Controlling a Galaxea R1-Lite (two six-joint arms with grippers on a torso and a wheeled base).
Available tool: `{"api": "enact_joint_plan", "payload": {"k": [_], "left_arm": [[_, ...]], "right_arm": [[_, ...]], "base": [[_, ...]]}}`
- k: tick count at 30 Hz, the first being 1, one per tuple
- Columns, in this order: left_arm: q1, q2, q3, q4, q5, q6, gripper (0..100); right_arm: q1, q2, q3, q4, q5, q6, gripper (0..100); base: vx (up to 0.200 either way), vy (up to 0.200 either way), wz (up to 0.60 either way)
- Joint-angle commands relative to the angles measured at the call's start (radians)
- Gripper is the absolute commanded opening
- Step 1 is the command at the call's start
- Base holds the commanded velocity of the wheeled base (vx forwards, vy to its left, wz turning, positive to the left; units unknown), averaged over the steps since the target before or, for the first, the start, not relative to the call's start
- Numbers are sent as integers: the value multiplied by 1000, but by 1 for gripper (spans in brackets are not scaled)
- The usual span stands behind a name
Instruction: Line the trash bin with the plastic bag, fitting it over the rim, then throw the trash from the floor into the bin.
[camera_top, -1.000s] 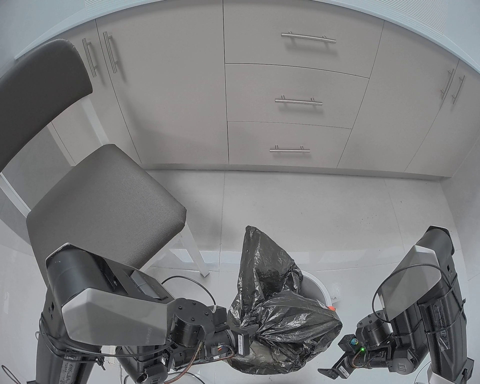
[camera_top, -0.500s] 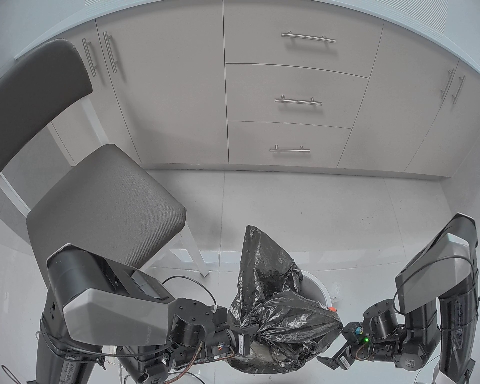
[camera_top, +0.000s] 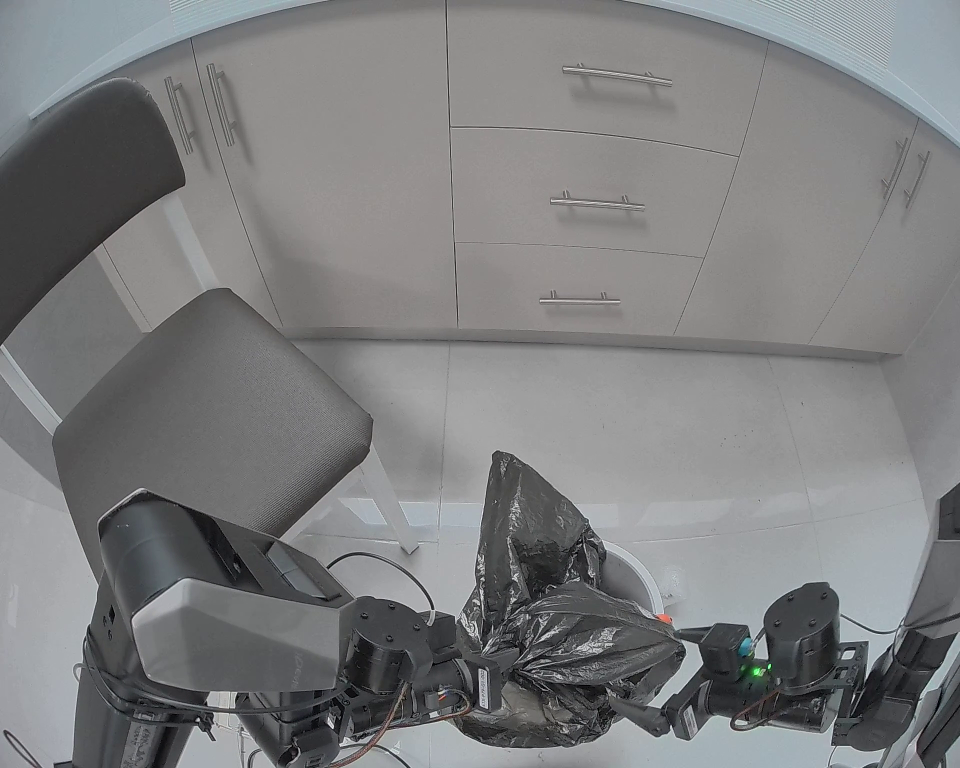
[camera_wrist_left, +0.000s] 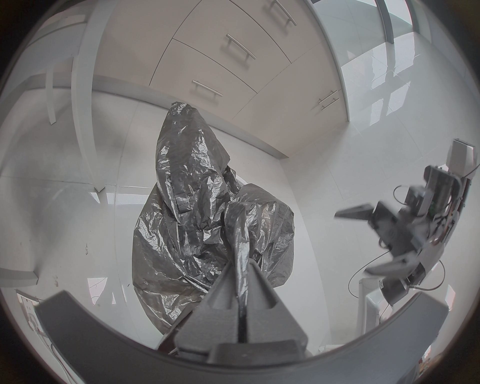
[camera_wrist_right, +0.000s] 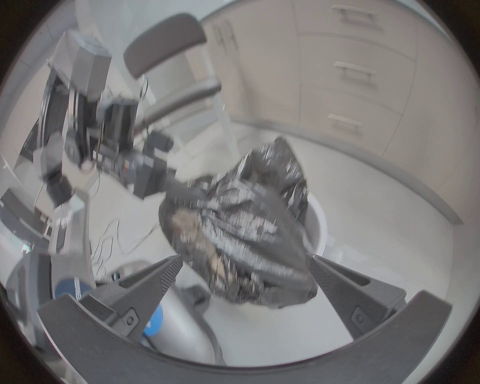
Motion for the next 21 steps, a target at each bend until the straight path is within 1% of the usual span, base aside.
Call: {"api": "enact_joint_plan", "payload": {"k": [1, 3, 5, 6, 7, 9, 13, 14, 16, 17, 18, 19, 21], "left_arm": [[-3, 6, -4, -1, 1, -1, 0], [-3, 6, -3, -1, 1, 1, 0], [-3, 6, -3, -1, 1, -1, 0], [-3, 6, -3, -1, 1, -1, 0], [-3, 6, -3, -1, 1, -1, 0], [-3, 6, -3, -1, 1, -1, 0], [-3, 6, -3, -1, 1, 1, 0], [-3, 6, -1, -1, 1, 1, 0], [-3, 6, -1, -1, 1, 4, 0], [-3, 6, -1, -1, 1, 4, 0], [-3, 6, -1, -1, 1, 5, 0], [-3, 6, -1, -1, 1, 5, 0], [-3, 6, -1, -1, 1, 5, 0]], "right_arm": [[-16, -76, -138, -111, -100, 98, 100], [-31, -4, -237, -137, -157, 118, 100], [-54, 91, -385, -162, -263, 113, 100], [-56, 126, -454, -166, -297, 109, 100], [-57, 148, -507, -159, -312, 101, 100], [-56, 191, -603, -134, -320, 78, 100], [-49, 248, -794, 9, -346, 58, 100], [-53, 251, -817, 30, -350, 58, 100], [-60, 268, -948, 147, -366, 56, 100], [-60, 269, -954, 151, -366, 56, 100], [-68, 274, -1017, 222, -366, 56, 100], [-69, 275, -1034, 240, -366, 56, 100], [-72, 291, -1112, 325, -364, 56, 100]], "base": [[0, 0, 0], [0, 0, 0], [0, 0, 0], [0, 0, 0], [0, 0, 0], [0, 0, 0], [0, 0, 0], [0, 0, 0], [0, 0, 0], [0, 0, 0], [0, 0, 0], [0, 0, 0], [0, 0, 0]]}}
